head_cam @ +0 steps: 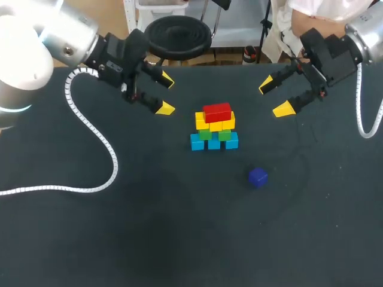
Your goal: Place the blue cubes, place green cubes on the blue cubes, place the yellow cubes on the green cubes, then place the red cubes on the yellow cubes, and place purple cube on the red cubes.
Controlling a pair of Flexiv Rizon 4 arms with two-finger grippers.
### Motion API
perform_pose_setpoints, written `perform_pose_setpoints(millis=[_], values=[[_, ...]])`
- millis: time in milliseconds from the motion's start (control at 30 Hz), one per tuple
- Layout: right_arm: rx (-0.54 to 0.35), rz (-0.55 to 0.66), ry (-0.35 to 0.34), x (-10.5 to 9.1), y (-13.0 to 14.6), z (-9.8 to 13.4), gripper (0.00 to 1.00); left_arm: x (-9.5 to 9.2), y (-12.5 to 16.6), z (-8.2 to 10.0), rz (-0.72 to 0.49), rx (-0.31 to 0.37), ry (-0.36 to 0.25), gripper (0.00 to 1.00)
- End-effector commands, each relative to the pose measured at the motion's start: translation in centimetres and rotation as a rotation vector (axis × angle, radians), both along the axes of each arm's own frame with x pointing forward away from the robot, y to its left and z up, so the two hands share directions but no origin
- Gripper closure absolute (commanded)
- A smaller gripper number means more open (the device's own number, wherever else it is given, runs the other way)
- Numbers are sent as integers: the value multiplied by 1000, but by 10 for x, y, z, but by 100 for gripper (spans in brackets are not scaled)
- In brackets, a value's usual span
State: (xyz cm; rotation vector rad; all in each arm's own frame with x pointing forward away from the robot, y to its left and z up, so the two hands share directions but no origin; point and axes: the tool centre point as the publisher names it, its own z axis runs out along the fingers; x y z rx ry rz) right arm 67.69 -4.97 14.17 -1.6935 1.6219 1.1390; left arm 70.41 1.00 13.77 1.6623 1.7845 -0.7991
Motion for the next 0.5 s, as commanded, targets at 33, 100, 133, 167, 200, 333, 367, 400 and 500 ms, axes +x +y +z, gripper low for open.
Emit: perform_pose_setpoints(millis=[33, 100, 133, 167, 200, 333, 367, 400, 500], values=[[-7, 13, -12, -4, 2, 3, 0, 0, 1, 0, 0, -1, -2, 0], [-6, 50, -13, -13, 5, 3, 0, 0, 1, 0, 0, -1, -2, 0], [-2, 56, -14, -16, 2, 1, 0, 0, 1, 0, 0, -1, -2, 0], [1, 54, -16, -20, 1, 0, 0, 0, 1, 0, 0, -1, -2, 0], [3, 55, -18, -26, 1, -1, 0, 0, 1, 0, 0, -1, -2, 0], [12, 62, -37, -50, -6, -2, 0, 0, 1, 0, 0, -1, -2, 0], [17, 62, -47, -56, -8, -2, 0, 0, 1, 0, 0, -1, -2, 0], [16, 69, -59, -62, -10, -2, 0, 0, 1, 0, 0, -1, -2, 0], [83, 139, -135, -78, -14, -3, 0, 0, 1, 0, 0, -1, -2, 0]])
